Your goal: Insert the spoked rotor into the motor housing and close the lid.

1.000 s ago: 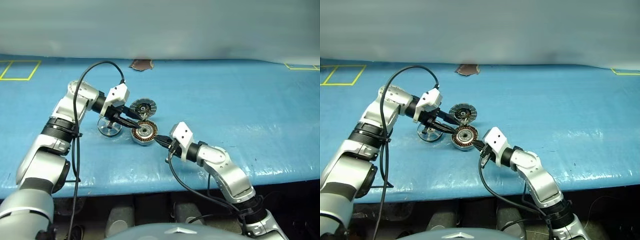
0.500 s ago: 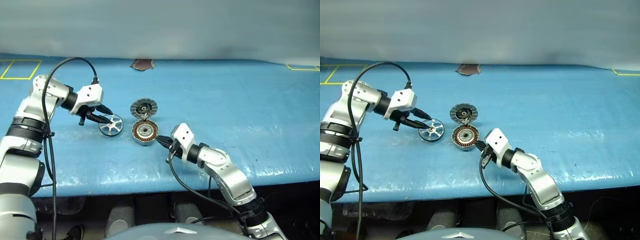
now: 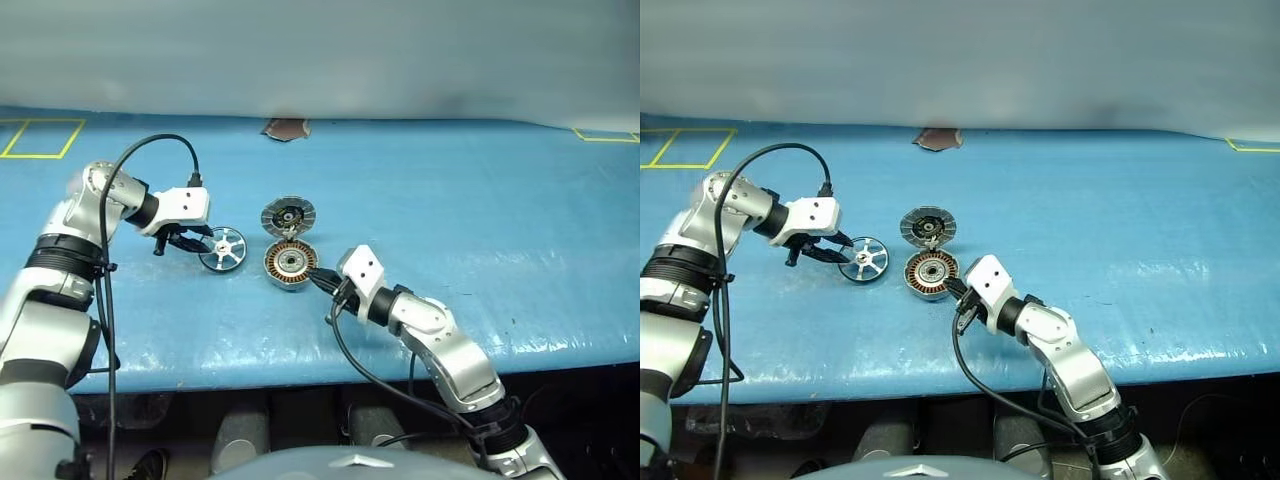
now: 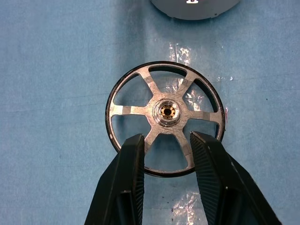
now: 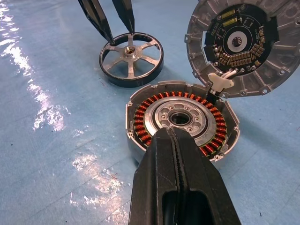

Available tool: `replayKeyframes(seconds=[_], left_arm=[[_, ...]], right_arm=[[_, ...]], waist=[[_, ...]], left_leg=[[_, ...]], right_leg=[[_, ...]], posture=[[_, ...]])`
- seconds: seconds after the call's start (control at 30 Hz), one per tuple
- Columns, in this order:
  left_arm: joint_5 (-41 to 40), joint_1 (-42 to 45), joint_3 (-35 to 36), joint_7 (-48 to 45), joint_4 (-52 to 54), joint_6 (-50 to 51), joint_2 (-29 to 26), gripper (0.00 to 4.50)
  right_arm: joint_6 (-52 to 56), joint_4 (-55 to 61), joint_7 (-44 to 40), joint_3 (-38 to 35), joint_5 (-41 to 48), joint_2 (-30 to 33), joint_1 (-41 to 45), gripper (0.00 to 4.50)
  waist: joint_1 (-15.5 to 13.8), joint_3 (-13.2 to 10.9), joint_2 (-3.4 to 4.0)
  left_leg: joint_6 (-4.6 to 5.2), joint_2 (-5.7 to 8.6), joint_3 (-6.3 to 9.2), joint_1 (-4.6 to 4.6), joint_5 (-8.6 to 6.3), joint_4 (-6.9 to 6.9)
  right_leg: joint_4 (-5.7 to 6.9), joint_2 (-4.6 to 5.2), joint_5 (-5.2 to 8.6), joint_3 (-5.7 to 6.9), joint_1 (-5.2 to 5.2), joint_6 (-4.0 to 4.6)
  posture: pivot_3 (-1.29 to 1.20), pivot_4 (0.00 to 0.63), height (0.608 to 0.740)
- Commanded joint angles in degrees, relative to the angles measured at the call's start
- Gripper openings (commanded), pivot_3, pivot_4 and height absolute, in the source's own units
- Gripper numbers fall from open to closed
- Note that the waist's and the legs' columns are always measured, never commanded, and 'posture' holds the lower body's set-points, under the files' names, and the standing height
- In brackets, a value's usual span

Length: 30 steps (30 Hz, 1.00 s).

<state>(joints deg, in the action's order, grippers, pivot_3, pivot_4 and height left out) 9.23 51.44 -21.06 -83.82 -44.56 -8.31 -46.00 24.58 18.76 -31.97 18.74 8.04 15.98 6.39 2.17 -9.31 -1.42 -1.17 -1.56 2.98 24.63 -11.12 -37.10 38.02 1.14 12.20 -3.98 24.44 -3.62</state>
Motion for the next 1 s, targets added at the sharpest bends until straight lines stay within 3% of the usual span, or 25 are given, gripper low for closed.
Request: replayKeyframes(seconds=[0.03,0.4,0.8,0.97,1.0], left_arm=[[1.08,1.61,0.4,-0.14,-0.44,-0.75,0.39,1.65],[6.76,-0.58,-1.36,2.81,-0.68,-3.39,-0.09,1.65],[7.16,-2.04,-0.33,6.08,-0.41,-1.28,0.63,1.65],[6.36,-2.3,-0.3,5.81,-0.23,-0.27,1.01,0.11],[6.17,-2.36,-0.21,5.78,-0.15,-0.04,1.05,0.05]], right_arm=[[-1.58,1.48,0.51,-0.09,-0.04,-0.5,0.1,0.0],[-2.42,1.08,1.09,-0.46,-0.43,-1.11,-0.11,0.0],[-3.13,0.48,1.35,-0.54,-0.72,-1.35,0.25,0.0],[-3.2,0.32,1.45,-0.56,-0.77,-1.45,0.44,0.0],[-3.22,0.3,1.46,-0.56,-0.79,-1.46,0.43,0.0]], waist=[[0.01,0.0,0.0],[0.01,0.0,0.0],[-0.06,0.01,0.0],[-0.01,0.01,0.0],[-0.01,0.01,0.0]], left_leg=[[0.0,0.0,0.0,0.0,0.0,0.0],[0.0,0.0,0.0,0.0,0.0,0.0],[0.0,0.0,0.0,-0.05,0.0,-0.01],[0.0,0.0,0.0,-0.03,0.0,-0.02],[0.0,0.0,0.0,-0.04,0.0,-0.01]], right_leg=[[0.0,0.0,0.0,0.0,0.0,0.0],[0.01,0.0,0.0,0.0,-0.01,0.0],[0.02,0.0,0.0,0.0,-0.04,0.0],[0.03,0.0,-0.01,0.0,-0.02,-0.01],[0.02,0.0,-0.01,0.0,-0.03,-0.01]], posture=[[0.0,0.15,0.74],[0.0,0.15,0.74],[0.0,0.15,0.74],[0.0,0.15,0.74],[0.0,0.15,0.74]])
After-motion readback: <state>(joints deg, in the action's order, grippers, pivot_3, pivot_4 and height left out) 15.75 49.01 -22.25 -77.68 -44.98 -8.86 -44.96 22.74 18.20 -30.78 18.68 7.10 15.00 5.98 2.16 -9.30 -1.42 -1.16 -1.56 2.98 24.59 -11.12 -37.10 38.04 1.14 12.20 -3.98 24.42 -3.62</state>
